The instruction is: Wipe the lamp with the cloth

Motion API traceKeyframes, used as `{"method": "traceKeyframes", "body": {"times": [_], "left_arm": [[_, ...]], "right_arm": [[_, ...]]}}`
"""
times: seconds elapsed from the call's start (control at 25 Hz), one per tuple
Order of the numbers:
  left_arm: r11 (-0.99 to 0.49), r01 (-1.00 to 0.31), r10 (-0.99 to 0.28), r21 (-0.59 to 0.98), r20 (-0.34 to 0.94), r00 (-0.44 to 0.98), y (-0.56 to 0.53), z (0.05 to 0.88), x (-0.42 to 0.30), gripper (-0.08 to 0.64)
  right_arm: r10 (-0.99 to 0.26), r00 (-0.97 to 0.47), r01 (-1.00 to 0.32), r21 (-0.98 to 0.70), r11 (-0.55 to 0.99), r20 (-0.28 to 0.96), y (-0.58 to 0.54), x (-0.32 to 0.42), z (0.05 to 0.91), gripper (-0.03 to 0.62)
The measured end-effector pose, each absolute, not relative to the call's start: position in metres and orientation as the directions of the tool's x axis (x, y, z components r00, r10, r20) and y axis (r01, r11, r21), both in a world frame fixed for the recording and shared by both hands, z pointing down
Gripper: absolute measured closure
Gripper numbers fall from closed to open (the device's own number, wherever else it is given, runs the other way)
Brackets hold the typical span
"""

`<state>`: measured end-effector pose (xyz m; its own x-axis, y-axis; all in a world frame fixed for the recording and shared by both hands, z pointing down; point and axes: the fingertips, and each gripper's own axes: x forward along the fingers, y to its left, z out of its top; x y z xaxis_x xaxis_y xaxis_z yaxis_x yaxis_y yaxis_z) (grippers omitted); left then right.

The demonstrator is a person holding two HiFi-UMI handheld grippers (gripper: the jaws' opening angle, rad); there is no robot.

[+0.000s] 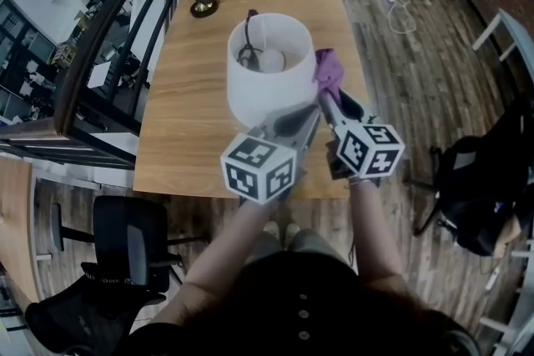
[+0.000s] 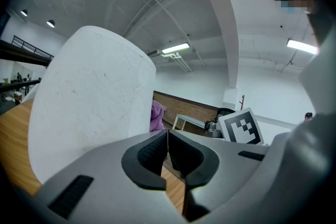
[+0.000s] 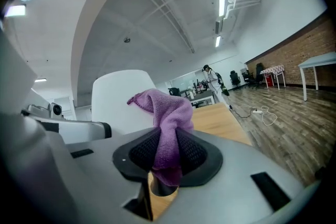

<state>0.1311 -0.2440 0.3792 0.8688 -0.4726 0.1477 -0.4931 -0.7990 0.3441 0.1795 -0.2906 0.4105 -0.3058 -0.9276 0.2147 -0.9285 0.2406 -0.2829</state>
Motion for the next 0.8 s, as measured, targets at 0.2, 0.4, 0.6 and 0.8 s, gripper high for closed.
{"method": "traceKeyframes", "body": {"times": [0.2, 0.4, 0.6, 0.8], "left_arm": [[-0.793, -0.496, -0.47, 0.354, 0.162, 0.868, -0.24, 0.386, 0.13, 0.549], [-0.785, -0.493, -0.465, 0.375, 0.171, 0.869, -0.24, 0.392, 0.128, 0.549], [-0.781, -0.494, -0.463, 0.381, 0.177, 0.868, -0.237, 0.395, 0.127, 0.549], [-0.781, -0.49, -0.455, 0.386, 0.185, 0.871, -0.234, 0.4, 0.125, 0.549]], "right_arm": [[-0.921, -0.299, -0.928, -0.3, 0.22, 0.25, -0.285, 0.182, 0.426, 0.514], [-0.913, -0.297, -0.93, -0.302, 0.209, 0.281, -0.281, 0.182, 0.439, 0.514], [-0.907, -0.298, -0.93, -0.305, 0.205, 0.298, -0.276, 0.181, 0.445, 0.514], [-0.901, -0.3, -0.929, -0.309, 0.203, 0.312, -0.27, 0.177, 0.451, 0.514]]}}
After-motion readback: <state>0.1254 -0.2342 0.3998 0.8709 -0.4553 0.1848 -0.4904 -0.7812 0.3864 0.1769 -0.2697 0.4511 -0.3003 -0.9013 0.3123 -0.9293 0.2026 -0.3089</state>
